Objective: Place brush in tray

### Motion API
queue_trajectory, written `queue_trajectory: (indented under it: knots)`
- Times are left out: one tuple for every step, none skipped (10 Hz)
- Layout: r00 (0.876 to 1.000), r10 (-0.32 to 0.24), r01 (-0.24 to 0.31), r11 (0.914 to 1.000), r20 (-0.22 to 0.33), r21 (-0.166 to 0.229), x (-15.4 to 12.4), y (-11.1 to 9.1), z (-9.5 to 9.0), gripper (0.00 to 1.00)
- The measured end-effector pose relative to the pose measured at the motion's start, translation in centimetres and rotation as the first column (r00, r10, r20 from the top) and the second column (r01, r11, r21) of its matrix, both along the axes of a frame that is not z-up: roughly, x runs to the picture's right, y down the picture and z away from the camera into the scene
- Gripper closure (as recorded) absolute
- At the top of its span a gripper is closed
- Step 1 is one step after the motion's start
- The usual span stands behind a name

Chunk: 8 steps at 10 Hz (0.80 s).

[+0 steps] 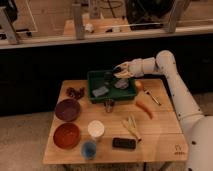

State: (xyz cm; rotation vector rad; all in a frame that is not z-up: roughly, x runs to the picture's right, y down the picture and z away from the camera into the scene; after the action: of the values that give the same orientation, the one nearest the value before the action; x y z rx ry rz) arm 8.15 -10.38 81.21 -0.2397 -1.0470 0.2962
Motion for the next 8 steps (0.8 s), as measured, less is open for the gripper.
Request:
queue_trajectory:
  knots:
    - [1.0,-0.005,0.005,0.9999,-0.002,0.013,-0.5,-0.1,0.7,0.78]
    - [1.0,-0.007,0.008,0.9991,-0.015,0.042,-0.6,-0.2,1.4,0.67]
    - [1.0,-0.009,0.011,0.9963,-0.022,0.086,-0.8,-0.2,1.9,0.57]
    - [1.0,0.0,0.004,0.9928,-0.026,0.12,-0.8,-0.2,2.2,0.49]
    - [0.999,0.016,-0.011,0.9878,-0.03,0.155,-0.5,-0.2,2.8,0.37]
    - [0.999,0.024,-0.018,0.9856,-0.033,0.168,-0.2,0.0,3.3,0.27]
    - [0.999,0.027,-0.02,0.9847,-0.038,0.173,-0.2,0.2,3.9,0.21]
    - [0.998,0.024,-0.015,0.985,-0.051,0.172,-0.3,0.5,4.4,0.2]
